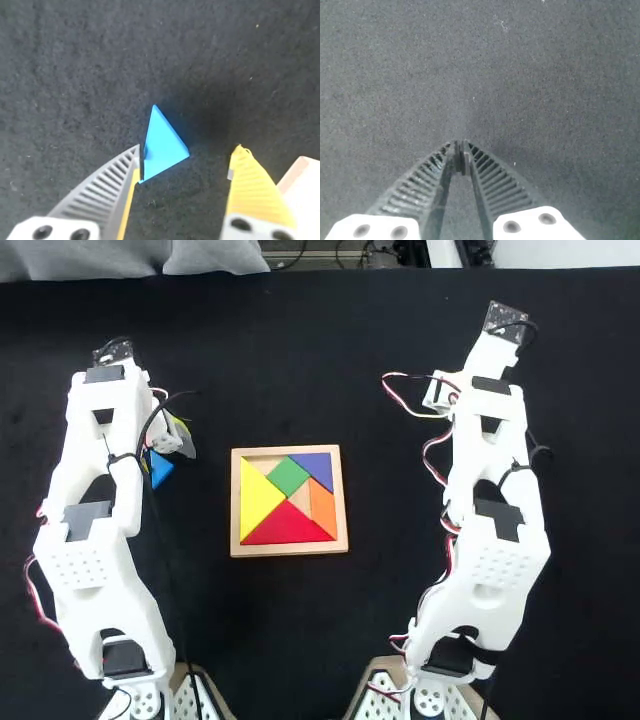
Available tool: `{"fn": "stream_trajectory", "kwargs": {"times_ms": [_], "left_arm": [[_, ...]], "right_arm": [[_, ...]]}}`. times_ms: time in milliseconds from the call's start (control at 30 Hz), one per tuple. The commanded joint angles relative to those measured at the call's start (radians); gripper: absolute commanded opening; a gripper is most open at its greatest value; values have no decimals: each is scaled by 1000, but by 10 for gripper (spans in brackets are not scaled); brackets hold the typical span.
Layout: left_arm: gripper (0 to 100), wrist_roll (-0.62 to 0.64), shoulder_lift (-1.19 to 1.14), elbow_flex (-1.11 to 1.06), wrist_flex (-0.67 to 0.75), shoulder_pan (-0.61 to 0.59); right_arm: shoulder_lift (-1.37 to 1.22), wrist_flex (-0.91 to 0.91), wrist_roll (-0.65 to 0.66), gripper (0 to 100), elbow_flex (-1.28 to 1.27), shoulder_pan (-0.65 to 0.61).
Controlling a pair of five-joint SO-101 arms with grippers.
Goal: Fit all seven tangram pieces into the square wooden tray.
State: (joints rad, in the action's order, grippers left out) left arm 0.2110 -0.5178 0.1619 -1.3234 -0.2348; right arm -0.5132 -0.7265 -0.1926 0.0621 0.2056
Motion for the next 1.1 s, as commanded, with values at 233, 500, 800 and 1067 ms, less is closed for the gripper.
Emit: {"fn": "stream_trajectory", "kwargs": {"times_ms": [233, 500, 800, 1067], "left_arm": [[281, -84, -60, 48, 3, 8], [280, -83, -192, 236, -110, 2], [188, -83, -233, 280, -117, -1], [166, -40, -233, 282, -117, -35]], "right_arm": [[16, 8, 0, 15, 53, -3], [16, 8, 0, 15, 53, -3], [16, 8, 0, 15, 53, -3], [16, 8, 0, 15, 53, -3]]}}
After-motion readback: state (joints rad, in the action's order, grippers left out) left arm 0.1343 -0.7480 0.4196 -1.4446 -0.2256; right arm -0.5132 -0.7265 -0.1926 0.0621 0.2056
